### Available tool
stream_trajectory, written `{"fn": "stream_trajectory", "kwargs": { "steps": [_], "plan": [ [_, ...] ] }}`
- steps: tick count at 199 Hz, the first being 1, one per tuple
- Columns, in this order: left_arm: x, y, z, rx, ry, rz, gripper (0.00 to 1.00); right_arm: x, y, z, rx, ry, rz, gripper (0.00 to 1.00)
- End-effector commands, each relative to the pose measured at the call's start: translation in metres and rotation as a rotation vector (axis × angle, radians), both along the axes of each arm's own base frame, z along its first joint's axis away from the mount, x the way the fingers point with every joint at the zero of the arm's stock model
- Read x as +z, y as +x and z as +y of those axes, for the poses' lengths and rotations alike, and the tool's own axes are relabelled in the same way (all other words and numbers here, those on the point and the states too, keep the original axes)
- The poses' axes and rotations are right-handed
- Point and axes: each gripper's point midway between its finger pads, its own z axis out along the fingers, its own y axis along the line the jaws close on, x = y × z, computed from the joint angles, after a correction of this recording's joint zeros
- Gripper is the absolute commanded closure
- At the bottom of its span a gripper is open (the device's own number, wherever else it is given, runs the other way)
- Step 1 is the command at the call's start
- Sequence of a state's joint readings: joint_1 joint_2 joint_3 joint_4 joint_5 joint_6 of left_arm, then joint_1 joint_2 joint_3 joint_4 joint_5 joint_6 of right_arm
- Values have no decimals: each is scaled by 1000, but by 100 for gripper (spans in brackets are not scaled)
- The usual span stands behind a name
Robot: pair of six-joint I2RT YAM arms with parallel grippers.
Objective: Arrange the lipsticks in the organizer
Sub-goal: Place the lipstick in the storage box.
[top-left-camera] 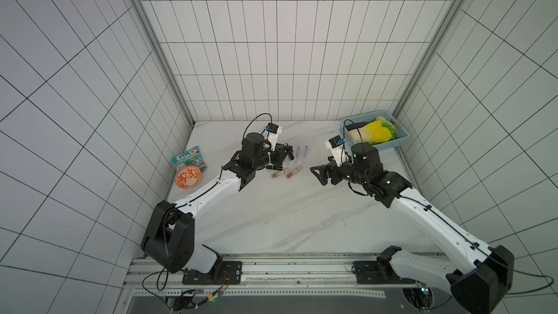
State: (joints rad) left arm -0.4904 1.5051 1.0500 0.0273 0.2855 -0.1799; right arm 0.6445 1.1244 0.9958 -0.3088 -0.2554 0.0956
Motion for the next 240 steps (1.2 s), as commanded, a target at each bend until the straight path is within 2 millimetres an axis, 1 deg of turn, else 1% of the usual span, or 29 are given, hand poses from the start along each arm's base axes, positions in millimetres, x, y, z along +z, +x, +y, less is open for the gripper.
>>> {"fn": "stream_trajectory", "kwargs": {
  "steps": [1, 34, 70, 88, 120, 185, 195, 227, 240],
  "plan": [
    [-18, 29, 5, 82, 107, -44, 96, -3, 3, -9, -39, 16, -6, 1],
    [-48, 53, -2, 115, 155, -29, 95, -5, 1, -12, -36, 29, -4, 1],
    [-66, 76, -11, 122, 200, -29, 95, -1, -2, -11, -16, 43, -3, 1],
    [-75, 83, -12, 131, 219, -22, 95, -1, -4, -12, -13, 44, -6, 1],
    [-86, 88, -15, 124, 232, -10, 95, -6, -5, -12, -6, 40, 6, 1],
    [-98, 84, -12, 132, 265, 7, 95, -7, -7, -9, 15, 41, 22, 0],
    [-99, 84, -12, 130, 267, 10, 91, -9, -8, -8, 20, 37, 29, 0],
    [-95, 80, -14, 123, 263, 5, 71, -15, -9, -7, 33, 22, 52, 1],
    [-91, 78, -15, 119, 261, -3, 67, -17, -9, -6, 37, 15, 57, 1]
  ]
}}
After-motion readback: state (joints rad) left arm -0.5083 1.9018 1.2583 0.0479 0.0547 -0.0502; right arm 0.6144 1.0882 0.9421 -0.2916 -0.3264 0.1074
